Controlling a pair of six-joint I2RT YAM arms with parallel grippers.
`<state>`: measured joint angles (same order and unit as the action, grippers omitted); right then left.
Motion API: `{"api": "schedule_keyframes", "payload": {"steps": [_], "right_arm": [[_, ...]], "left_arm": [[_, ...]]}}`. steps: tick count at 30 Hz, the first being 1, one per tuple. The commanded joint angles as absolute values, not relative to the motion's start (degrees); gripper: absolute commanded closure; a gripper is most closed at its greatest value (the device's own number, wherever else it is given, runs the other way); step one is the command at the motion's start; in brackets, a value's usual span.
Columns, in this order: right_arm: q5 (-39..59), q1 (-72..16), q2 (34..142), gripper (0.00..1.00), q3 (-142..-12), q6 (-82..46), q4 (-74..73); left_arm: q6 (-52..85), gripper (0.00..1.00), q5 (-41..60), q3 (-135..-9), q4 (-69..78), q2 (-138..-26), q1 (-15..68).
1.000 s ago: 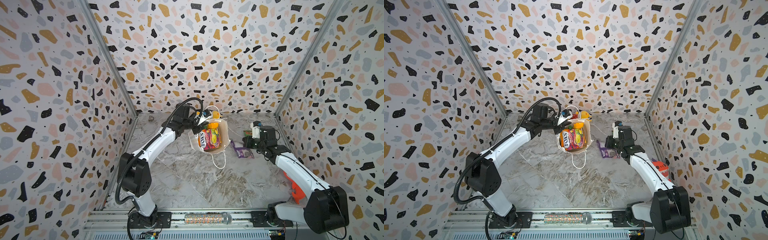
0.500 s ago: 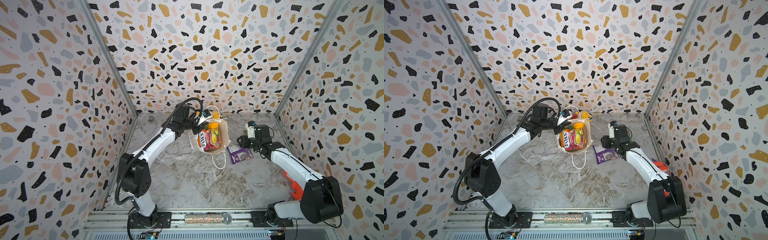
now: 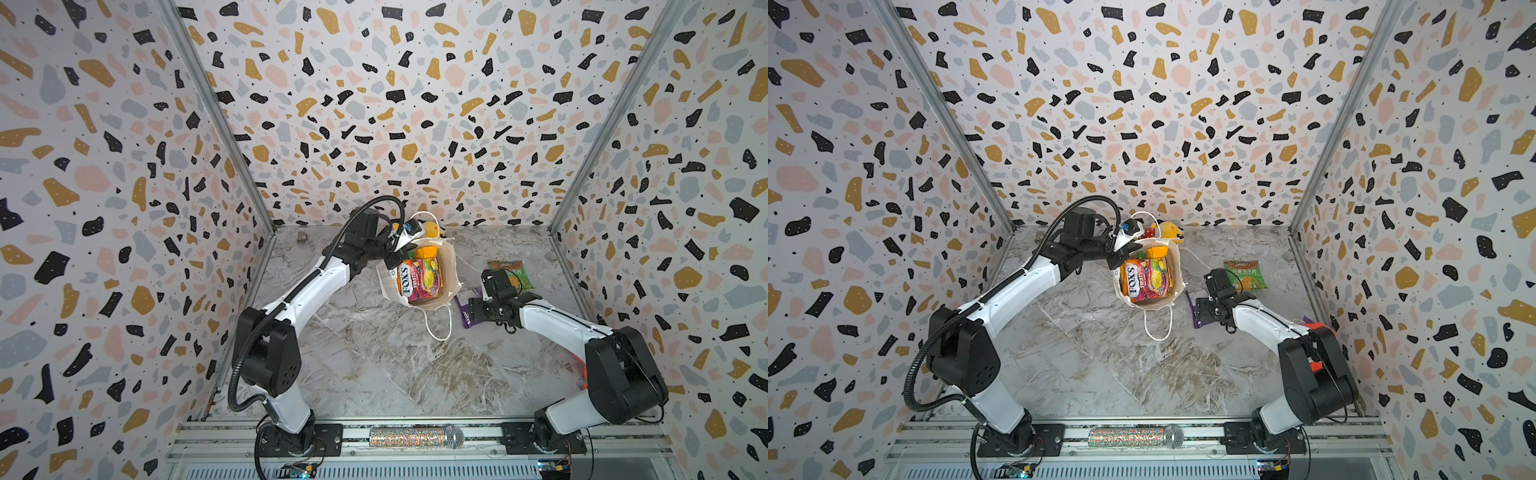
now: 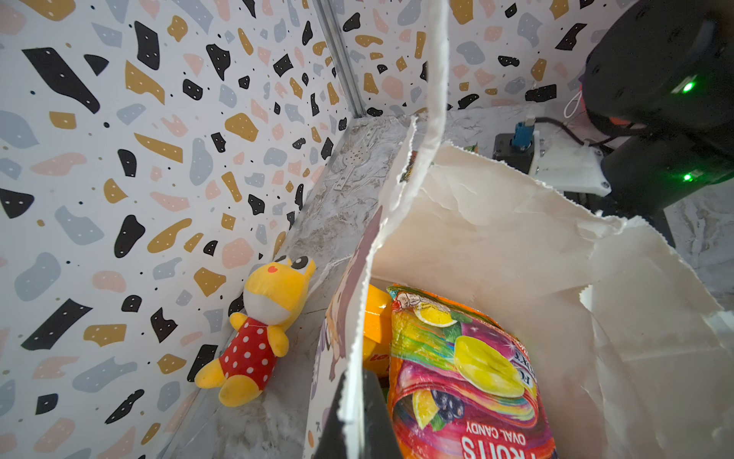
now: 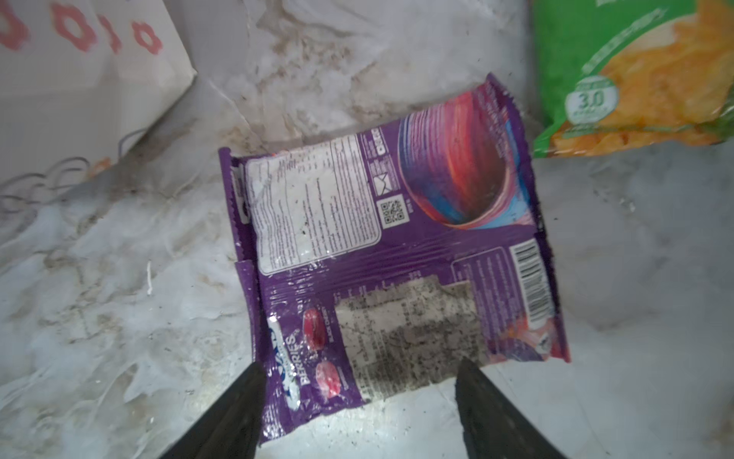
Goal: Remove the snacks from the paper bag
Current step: 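Open the right gripper and raise it off the purple candy bag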
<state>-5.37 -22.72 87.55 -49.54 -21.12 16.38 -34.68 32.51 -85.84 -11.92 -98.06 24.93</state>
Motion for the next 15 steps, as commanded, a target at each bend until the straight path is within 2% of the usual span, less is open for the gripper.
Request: {"api": "schedule_keyframes", "payload": {"steps": [1, 5, 15], "right_arm": [[-7.57, -23.49, 89.53, 0.33, -50.98, -21.77, 16.62], [-8.68, -23.99, 93.71, 0.51, -53.20, -23.22, 16.14], [-9.31, -23.55, 101.09, 0.60, -58.69, -25.45, 12.53]], "left_arm": [[-33.92, 1.00, 34.82, -86.05, -9.30, -96.77, 25.34], [-34.10, 1.00, 35.16, -85.97, -9.54, -96.43, 25.35], [-34.37, 1.00, 35.42, -85.34, -9.41, -96.07, 25.33]]}}
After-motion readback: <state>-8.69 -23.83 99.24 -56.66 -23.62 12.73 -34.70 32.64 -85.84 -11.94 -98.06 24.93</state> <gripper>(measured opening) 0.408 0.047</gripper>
